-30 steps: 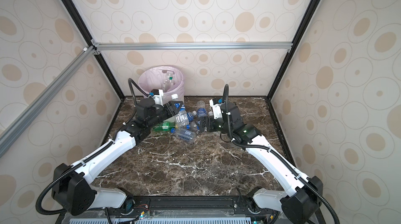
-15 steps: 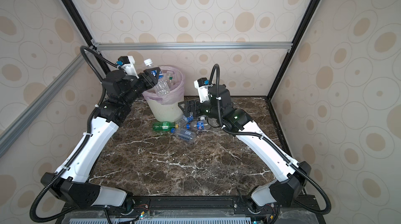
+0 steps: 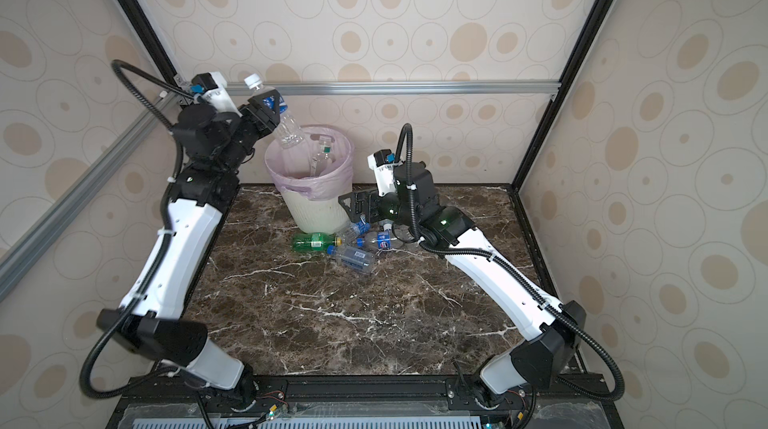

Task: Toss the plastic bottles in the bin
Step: 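Carry the blue-label bottle over the bin with left gripper while right gripper rises, then open left gripper to drop the blue-label bottle into the bin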

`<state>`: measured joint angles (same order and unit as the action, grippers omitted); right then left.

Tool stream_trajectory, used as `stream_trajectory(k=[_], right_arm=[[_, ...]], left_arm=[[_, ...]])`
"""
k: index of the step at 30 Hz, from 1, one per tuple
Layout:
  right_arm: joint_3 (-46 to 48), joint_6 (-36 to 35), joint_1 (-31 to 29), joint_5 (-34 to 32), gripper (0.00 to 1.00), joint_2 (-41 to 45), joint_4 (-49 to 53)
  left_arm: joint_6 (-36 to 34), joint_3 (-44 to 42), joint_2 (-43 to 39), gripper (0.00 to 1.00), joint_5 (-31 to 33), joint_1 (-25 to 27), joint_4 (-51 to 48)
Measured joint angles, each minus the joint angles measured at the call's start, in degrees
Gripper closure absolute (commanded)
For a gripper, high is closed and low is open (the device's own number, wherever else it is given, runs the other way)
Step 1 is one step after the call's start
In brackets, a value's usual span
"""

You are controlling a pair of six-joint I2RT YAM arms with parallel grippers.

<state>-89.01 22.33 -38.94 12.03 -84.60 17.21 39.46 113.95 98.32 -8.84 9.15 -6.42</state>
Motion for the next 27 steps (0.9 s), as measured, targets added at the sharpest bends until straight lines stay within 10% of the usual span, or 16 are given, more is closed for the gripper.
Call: stream_trajectory(k=[2,8,27], right_arm=[[1.95,0.74,0.00,0.02,0.00,0.11,-0.44],[5.90,1.86,0.00,-0.02,0.00,0.76,-0.55],[9.70,3.21,0.72,-5.44,0.00,4.90,1.22]], left_arm=[[1.11,2.08,6.82,0.01,-1.60,-0.52,-2.25],[1.81,-3.10,9.05,0.01,-3.34,-0.15,-8.74],[1.16,-24.37,-19.89,0.01,-5.81,5.27,2.95]])
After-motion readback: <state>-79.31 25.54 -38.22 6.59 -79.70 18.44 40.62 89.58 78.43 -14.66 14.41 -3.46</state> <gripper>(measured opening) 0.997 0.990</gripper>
